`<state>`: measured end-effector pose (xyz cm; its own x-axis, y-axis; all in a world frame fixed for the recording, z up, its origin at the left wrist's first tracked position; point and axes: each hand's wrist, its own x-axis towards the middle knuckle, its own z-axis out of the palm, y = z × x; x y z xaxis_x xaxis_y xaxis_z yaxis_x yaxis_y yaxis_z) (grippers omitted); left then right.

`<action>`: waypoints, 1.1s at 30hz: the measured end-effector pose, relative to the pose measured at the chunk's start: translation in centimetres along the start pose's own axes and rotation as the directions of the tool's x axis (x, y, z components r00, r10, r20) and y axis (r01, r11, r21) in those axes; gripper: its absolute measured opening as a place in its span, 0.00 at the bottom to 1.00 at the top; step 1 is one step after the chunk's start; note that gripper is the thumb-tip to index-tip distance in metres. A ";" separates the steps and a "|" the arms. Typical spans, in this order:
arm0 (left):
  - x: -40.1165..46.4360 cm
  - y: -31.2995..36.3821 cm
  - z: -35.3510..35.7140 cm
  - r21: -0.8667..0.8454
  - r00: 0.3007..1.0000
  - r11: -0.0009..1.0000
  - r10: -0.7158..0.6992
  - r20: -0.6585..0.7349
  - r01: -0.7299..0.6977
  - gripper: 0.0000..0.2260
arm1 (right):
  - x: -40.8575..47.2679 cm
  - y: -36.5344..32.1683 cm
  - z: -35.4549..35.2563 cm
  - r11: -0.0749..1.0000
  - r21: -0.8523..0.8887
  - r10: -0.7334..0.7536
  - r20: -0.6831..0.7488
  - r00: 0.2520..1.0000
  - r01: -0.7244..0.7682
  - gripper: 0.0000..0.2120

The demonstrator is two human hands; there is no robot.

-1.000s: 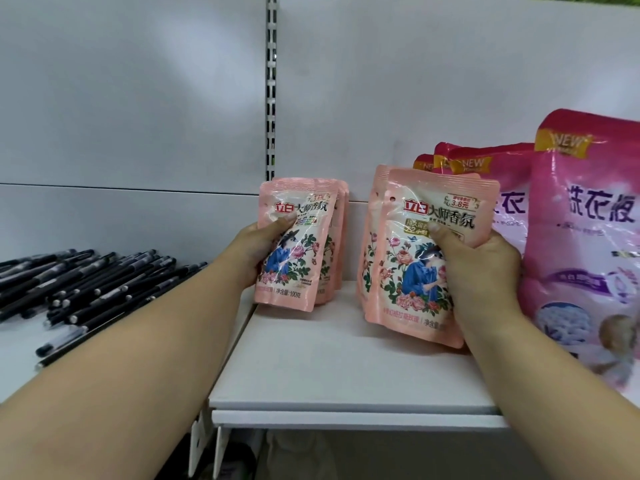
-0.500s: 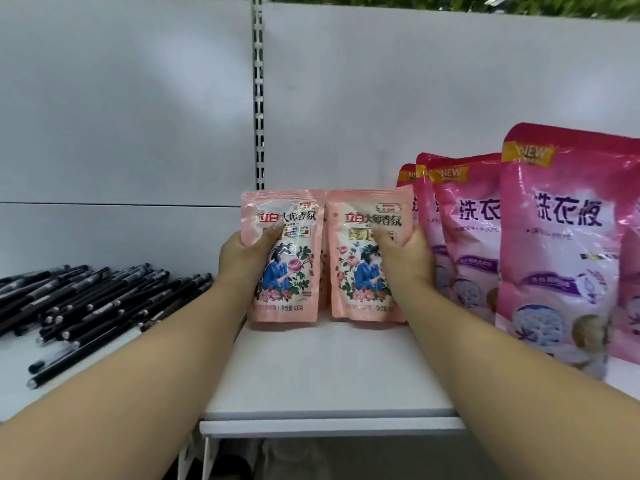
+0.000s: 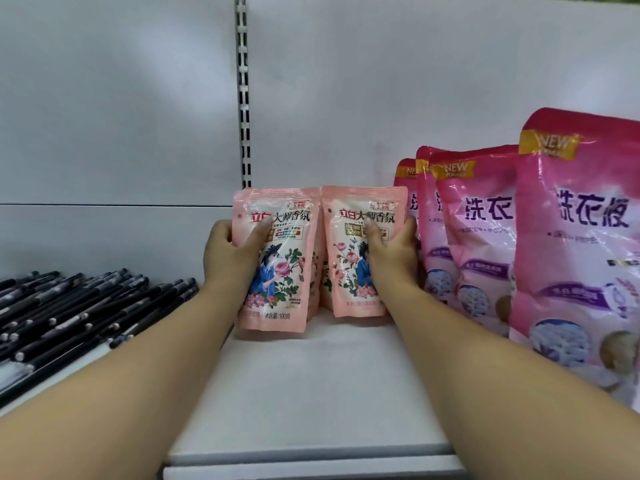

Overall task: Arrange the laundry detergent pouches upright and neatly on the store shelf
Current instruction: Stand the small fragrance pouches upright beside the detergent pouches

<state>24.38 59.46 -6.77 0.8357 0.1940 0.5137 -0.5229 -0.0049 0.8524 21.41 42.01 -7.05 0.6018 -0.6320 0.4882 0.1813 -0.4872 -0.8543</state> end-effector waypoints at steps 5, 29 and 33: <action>-1.0 0.8 -0.3 -0.029 0.996 0.997 -0.062 0.062 0.064 0.20 | -1.4 -0.7 -1.2 0.993 -0.104 0.060 0.030 0.998 -0.057 0.41; -8.4 4.8 -7.5 0.385 0.820 0.884 -0.416 0.393 0.264 0.10 | -8.8 -2.4 -11.5 0.979 -0.067 0.203 0.468 0.860 -0.194 0.25; -9.8 5.7 -7.9 0.379 0.812 0.900 -0.380 0.442 0.215 0.12 | -10.1 -3.7 -13.1 0.980 0.018 0.160 0.512 0.844 -0.197 0.09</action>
<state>11.91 65.27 -7.76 0.9519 -0.2746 0.1362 -0.2274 -0.3349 0.9144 4.46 42.30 -6.49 0.9350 -0.3034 0.1837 0.0729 -0.3426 -0.9366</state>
